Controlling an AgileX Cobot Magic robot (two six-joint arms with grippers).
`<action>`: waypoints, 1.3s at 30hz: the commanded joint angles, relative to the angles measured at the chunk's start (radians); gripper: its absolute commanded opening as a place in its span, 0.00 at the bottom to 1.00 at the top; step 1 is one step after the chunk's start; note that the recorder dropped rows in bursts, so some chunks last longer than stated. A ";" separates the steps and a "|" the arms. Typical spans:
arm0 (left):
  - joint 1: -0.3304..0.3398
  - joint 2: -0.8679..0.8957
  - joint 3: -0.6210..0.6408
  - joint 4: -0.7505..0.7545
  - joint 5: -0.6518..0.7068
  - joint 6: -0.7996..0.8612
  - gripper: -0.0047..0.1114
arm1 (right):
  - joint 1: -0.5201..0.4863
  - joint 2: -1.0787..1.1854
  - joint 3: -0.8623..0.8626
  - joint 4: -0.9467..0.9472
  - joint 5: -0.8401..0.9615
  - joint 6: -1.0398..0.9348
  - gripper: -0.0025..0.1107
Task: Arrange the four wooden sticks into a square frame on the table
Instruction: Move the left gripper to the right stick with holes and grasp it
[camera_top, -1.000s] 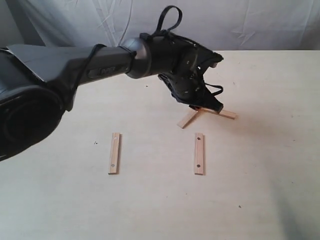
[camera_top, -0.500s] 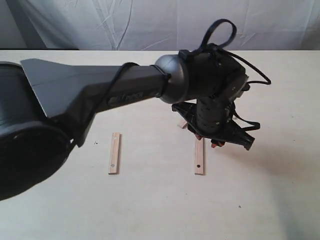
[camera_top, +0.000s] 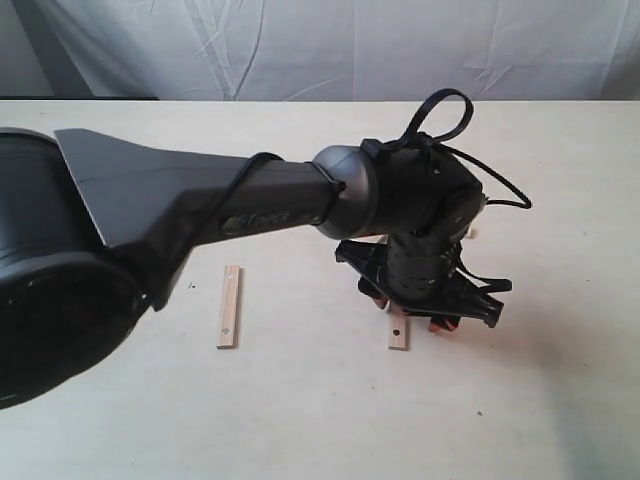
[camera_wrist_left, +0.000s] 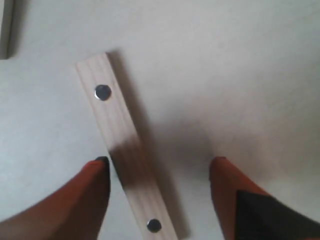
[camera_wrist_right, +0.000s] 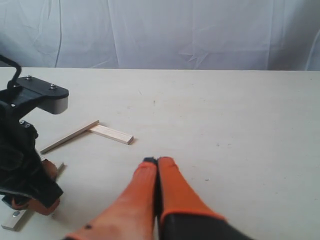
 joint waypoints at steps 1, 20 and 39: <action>-0.001 -0.032 0.005 -0.002 -0.009 -0.007 0.63 | -0.006 -0.006 0.002 0.000 -0.007 -0.004 0.02; 0.004 0.003 0.057 0.078 -0.109 -0.141 0.62 | -0.006 -0.006 0.002 0.000 -0.007 -0.004 0.02; -0.033 0.036 0.057 0.052 -0.110 -0.089 0.22 | -0.006 -0.006 0.002 0.000 -0.007 -0.004 0.02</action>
